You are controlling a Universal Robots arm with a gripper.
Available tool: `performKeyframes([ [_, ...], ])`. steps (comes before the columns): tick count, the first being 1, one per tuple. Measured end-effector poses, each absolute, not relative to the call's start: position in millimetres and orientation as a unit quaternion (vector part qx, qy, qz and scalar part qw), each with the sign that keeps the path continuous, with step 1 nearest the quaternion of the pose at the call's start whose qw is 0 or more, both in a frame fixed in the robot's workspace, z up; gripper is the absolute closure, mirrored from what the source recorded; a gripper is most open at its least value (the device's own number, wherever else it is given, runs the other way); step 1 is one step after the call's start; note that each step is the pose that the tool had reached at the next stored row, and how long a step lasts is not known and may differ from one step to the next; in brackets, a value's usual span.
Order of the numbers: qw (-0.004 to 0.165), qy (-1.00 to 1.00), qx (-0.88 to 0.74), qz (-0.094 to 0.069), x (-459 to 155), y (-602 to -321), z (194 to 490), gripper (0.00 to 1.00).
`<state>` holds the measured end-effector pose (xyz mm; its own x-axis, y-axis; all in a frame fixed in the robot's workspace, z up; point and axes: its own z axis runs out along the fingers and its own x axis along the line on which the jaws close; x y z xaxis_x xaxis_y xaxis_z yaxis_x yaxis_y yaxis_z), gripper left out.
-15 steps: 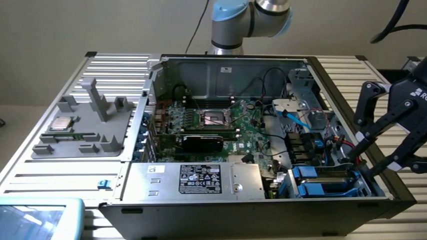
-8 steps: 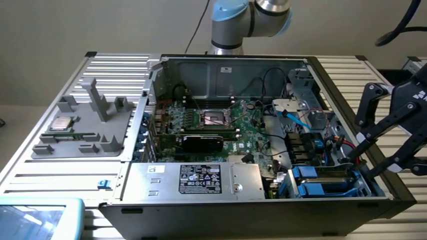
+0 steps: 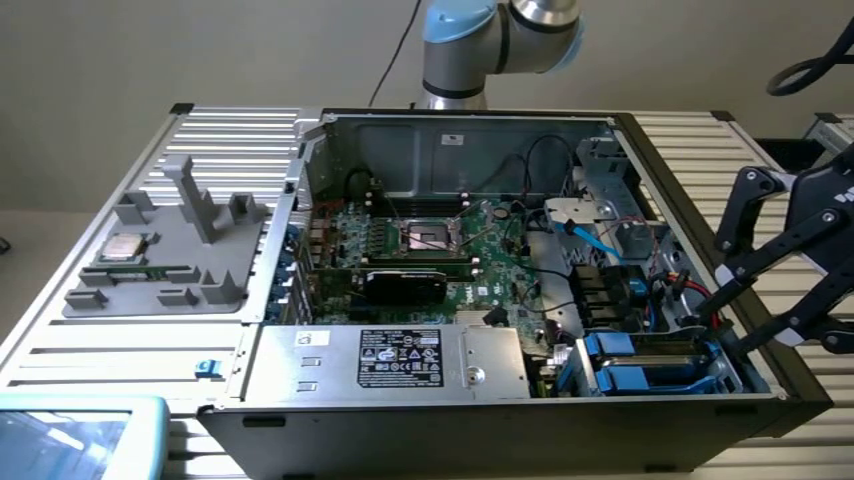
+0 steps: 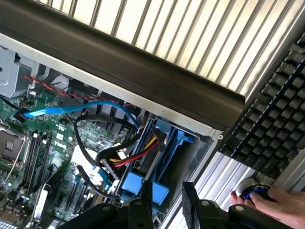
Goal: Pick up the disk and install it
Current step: 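Insert the first disk wire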
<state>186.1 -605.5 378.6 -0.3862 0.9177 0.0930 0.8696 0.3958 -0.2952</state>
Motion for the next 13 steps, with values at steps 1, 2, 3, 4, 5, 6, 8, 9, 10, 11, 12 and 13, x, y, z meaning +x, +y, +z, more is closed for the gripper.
performKeyframes([
  [1,0.124,-0.827,-0.54,0.095,187.8,-606.1,378.3,0.62],
  [2,0.127,-0.828,-0.539,0.091,189.4,-606.8,378.0,0.62],
  [3,0.13,-0.828,-0.539,0.086,190.8,-607.6,377.8,0.62],
  [4,0.133,-0.829,-0.538,0.081,191.9,-608.6,377.5,0.62],
  [5,0.137,-0.829,-0.537,0.077,192.7,-609.9,377.2,0.62],
  [6,0.14,-0.829,-0.536,0.071,193.0,-611.6,376.9,0.62],
  [8,0.147,-0.83,-0.534,0.06,193.6,-615.8,376.0,0.62],
  [9,0.15,-0.831,-0.533,0.056,193.6,-618.2,375.5,0.62],
  [10,0.153,-0.831,-0.533,0.052,193.6,-621.1,374.9,0.62],
  [11,0.155,-0.831,-0.532,0.05,193.7,-624.4,374.2,0.62],
  [12,0.157,-0.831,-0.532,0.047,193.6,-628.4,373.2,0.62],
  [13,0.159,-0.831,-0.531,0.047,193.7,-631.7,372.5,0.62],
])
